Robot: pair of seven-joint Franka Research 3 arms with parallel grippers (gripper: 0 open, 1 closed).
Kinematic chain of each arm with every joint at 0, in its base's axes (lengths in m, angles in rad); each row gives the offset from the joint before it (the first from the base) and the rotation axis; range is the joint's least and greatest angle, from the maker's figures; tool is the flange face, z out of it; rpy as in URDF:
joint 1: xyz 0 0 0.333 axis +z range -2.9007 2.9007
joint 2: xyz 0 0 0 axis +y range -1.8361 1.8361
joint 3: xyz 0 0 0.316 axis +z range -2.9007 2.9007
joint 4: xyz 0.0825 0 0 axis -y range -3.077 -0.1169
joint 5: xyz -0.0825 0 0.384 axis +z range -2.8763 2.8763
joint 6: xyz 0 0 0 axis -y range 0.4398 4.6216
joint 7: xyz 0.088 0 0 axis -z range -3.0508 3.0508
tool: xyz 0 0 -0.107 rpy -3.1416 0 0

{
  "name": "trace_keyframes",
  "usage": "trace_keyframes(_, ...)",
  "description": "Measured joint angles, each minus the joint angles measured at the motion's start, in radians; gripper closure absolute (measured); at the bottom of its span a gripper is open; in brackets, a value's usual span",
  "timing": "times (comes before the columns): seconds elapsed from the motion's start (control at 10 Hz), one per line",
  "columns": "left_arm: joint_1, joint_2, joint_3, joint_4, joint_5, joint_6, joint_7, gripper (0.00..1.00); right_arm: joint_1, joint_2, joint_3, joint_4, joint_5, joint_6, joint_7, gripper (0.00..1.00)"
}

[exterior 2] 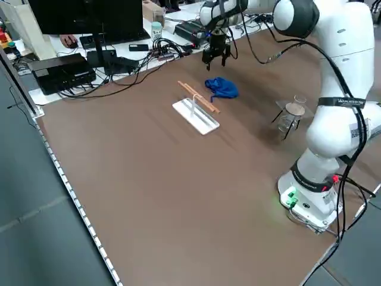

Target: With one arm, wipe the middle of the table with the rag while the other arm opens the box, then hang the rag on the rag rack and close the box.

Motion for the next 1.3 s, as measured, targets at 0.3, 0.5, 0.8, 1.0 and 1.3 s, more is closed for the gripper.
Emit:
trace_keyframes(0.3, -0.023, 0.065, -0.001, 0.000, 0.000, 0.059, -0.011, 0.06, 0.000, 0.003, 0.000, 0.000, 0.000, 0.000, 0.000, 0.01)
trace_keyframes(0.5, -0.044, 0.116, 0.000, 0.001, 0.000, 0.161, -0.038, 0.08, 0.011, -0.003, 0.007, 0.009, -0.001, 0.006, 0.001, 0.01)
trace_keyframes(0.8, -0.042, 0.159, 0.005, 0.004, 0.001, 0.194, -0.043, 0.42, 0.016, -0.004, 0.007, 0.014, -0.001, 0.005, 0.001, 0.01)
trace_keyframes(1.0, -0.044, 0.158, 0.004, 0.014, 0.001, 0.194, -0.043, 0.70, 0.016, -0.004, 0.007, 0.014, -0.001, 0.005, 0.001, 0.01)
trace_keyframes(1.3, -0.086, 0.159, -0.001, 0.020, 0.001, 0.194, -0.044, 0.86, 0.016, -0.004, 0.007, 0.014, -0.001, 0.005, 0.001, 0.01)
